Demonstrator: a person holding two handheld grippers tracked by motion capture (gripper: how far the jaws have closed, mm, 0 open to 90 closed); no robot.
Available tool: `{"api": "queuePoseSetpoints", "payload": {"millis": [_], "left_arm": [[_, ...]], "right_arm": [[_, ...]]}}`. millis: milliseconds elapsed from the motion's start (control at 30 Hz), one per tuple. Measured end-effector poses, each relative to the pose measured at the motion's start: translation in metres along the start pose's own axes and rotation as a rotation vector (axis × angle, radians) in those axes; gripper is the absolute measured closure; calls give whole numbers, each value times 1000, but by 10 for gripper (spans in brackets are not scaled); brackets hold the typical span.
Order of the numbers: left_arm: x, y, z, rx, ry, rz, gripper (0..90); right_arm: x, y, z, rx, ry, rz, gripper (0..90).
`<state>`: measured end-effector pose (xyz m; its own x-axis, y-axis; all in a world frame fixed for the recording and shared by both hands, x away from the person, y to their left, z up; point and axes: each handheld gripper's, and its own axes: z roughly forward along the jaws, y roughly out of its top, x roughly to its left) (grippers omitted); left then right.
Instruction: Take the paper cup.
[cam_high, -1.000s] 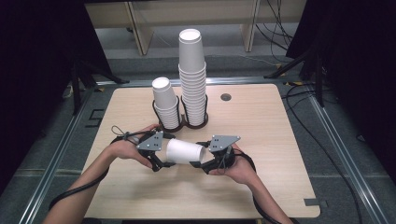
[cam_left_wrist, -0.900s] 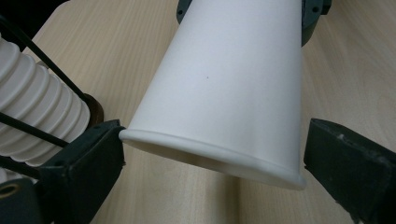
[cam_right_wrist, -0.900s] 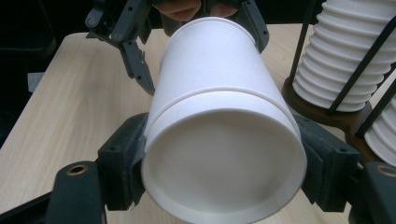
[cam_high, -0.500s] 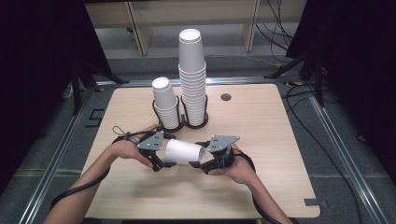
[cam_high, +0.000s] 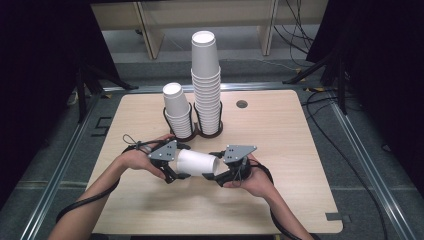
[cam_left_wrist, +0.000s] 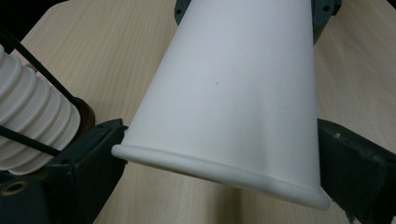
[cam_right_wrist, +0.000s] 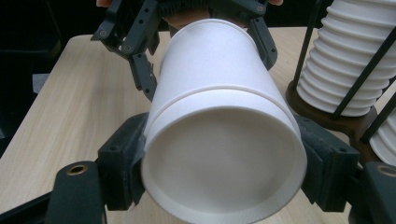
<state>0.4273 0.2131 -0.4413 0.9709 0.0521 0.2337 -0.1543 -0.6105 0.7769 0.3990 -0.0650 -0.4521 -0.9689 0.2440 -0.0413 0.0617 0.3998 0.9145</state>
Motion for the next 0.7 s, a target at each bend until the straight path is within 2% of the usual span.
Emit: {"api": "queuePoseSetpoints", "payload": {"millis": [100, 167, 267, 367, 433, 467, 500, 533, 567, 600, 633, 700], "left_arm": [[0, 0, 0, -6, -13, -5, 76], [0, 0, -2, 10, -11, 11, 82], [-1, 0, -2, -10, -13, -6, 91], [0, -1, -5, 2, -16, 4, 102], [-1, -1, -5, -3, -20, -7, 110], [0, -1, -6, 12, -15, 8, 115], [-2, 0, -6, 1, -17, 0, 119], [-1, 0, -7, 5, -15, 10, 122], [0, 1, -8, 13, -8, 22, 127], [-1, 1, -8, 4, -14, 13, 131], [-1, 1, -8, 3, -17, 16, 135], [-1, 1, -9, -2, -13, 17, 141]], "right_arm": [[-1, -1, -1, -4, 11, 5, 274], [-2, -2, 0, -10, 13, 8, 271], [-3, -3, 0, -13, 21, 11, 269], [-3, -3, 1, -23, 21, 27, 266], [-3, -3, 2, -21, 19, 21, 264], [-4, -3, 2, -23, 17, 19, 263], [-3, -3, 2, -17, 18, 26, 262], [-4, -3, 2, -23, 21, 14, 262], [-4, -4, 2, -20, 20, 25, 261], [-5, -3, 2, -23, 21, 13, 259], [-3, -4, 2, -22, 30, 53, 258], [-4, -4, 3, -21, 26, 52, 256]]}}
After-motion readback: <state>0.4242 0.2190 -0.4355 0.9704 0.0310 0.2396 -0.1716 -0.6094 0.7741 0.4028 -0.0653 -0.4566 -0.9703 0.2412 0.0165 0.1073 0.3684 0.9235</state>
